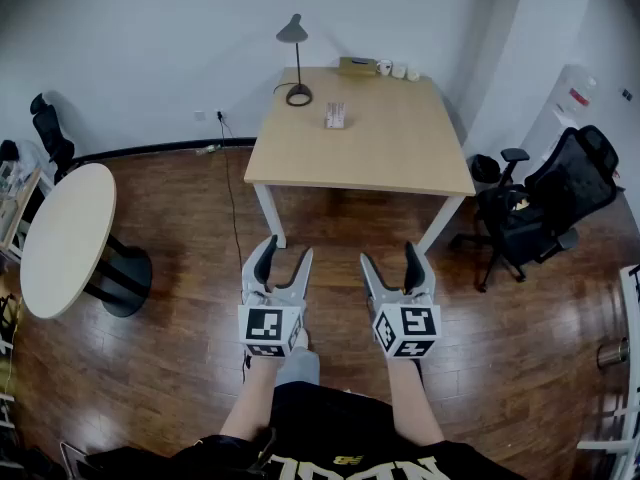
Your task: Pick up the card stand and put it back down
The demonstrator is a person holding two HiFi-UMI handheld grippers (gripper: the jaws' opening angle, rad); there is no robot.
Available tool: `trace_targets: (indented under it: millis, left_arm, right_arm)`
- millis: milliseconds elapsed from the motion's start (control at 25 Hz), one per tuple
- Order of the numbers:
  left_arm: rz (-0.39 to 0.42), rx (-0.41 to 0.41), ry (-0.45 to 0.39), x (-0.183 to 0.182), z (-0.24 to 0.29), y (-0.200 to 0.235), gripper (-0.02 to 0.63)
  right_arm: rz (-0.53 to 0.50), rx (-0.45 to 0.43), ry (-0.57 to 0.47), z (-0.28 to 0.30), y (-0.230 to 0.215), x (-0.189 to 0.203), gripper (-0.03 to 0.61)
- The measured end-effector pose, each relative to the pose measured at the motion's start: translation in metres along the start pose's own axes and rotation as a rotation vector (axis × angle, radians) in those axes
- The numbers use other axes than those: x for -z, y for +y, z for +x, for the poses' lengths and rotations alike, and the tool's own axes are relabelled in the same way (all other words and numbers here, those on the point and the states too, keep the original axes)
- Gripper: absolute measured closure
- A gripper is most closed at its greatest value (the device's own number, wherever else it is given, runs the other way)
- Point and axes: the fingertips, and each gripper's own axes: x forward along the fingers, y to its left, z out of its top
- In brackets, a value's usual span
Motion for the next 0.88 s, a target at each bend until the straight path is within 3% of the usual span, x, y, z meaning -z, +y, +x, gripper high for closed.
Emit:
trace_targets:
  millis: [240, 600, 880]
  left_arm:
    - [-0.016, 0.035, 0.018, 0.016, 0.079, 0.039, 0.36]
    - [0.003, 0.126, -0.023, 0.001, 0.205, 0.115, 0.36]
    - [-0.059, 0.146, -0.015, 0.015, 0.267, 0.154, 0.36]
  right_arm:
    - [-0.009, 0.004, -0.008, 0.086, -0.009, -0.009, 0.21]
    - [-0.049, 0.082, -0.041, 0.228, -0.027, -0.042, 0.21]
    - [-0.079, 0.071, -0.005, 0.306, -0.033, -0.038, 0.21]
